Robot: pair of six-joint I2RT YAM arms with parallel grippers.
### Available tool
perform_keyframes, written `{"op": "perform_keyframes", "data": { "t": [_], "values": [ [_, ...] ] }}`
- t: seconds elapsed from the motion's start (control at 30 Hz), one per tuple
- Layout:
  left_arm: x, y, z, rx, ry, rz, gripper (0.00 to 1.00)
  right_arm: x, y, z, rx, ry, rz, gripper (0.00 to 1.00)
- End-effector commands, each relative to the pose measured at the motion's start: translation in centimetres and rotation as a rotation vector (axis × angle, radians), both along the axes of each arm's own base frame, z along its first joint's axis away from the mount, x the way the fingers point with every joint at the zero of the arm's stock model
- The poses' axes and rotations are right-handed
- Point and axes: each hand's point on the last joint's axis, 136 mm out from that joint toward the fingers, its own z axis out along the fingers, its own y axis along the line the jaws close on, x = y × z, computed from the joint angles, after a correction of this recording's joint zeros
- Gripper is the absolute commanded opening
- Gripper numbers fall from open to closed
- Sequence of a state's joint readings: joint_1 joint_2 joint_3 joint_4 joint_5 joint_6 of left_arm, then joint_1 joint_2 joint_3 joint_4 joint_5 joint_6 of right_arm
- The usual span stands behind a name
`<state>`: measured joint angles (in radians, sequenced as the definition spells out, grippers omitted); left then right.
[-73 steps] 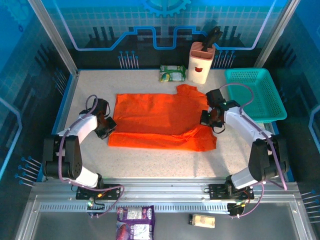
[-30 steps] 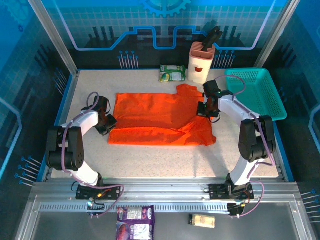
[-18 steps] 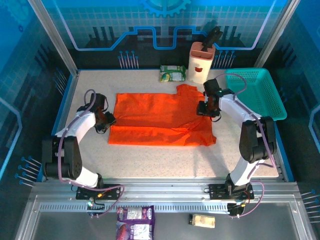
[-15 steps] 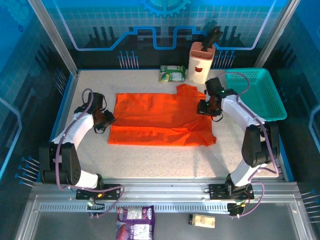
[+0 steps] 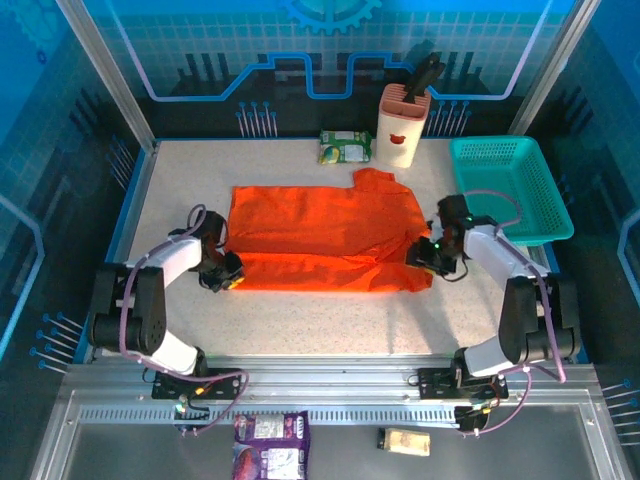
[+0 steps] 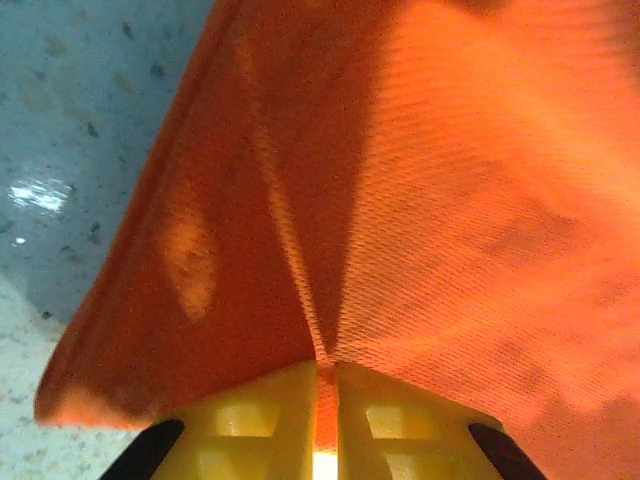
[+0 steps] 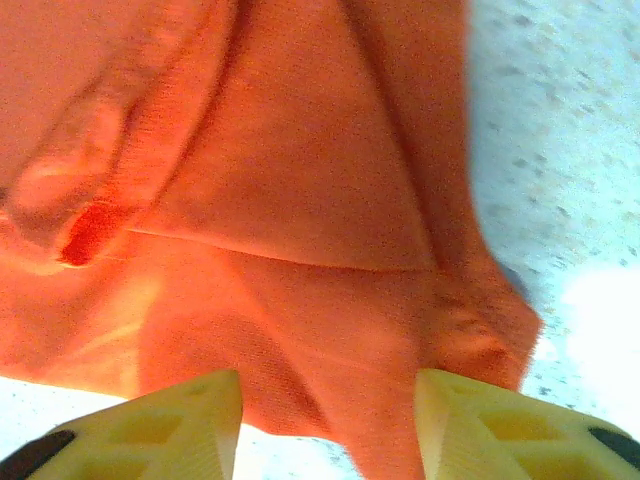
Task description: Fold the inside-out t-shirt
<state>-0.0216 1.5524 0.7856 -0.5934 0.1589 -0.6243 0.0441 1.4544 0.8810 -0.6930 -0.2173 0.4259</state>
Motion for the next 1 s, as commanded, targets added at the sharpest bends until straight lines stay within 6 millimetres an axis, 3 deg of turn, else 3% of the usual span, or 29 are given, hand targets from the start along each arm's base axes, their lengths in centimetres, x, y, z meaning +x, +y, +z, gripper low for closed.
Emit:
{"op": "perform_keyframes", "data": {
  "t": [0.0,0.17,0.3,0.7,0.83,0.97],
  "values": [
    [-0.8,0.1,-1.3,-0.022,0.042,-0.008,0.13,0.6,0.8,0.9,0.18,-0.072,-0.041,0.56],
    [-1.0,0.6,-1.4,-0.01,0.051,-0.005,0.13,1.5,1.5,1.2,0.267,-0.084,-0.051,0.72],
    [-1.0,0.8,-1.4,-0.012,0.051,0.003,0.13,1.1,1.5,-0.5,0.274,0.003,-0.079,0.74],
    [-2.0,2.0,-2.0,-0.014,0.086,0.054,0.14,-2.8,-3.4,-5.6,0.151,0.232,-0.377,0.77],
    [-2.4,2.4,-2.2,-0.024,0.091,0.077,0.15,-3.4,-4.7,-5.7,0.118,0.241,-0.44,0.77],
    [-2.2,1.9,-2.0,-0.06,0.08,0.081,0.15,-3.6,-4.1,-4.5,0.138,0.236,-0.424,0.75]
  ]
}}
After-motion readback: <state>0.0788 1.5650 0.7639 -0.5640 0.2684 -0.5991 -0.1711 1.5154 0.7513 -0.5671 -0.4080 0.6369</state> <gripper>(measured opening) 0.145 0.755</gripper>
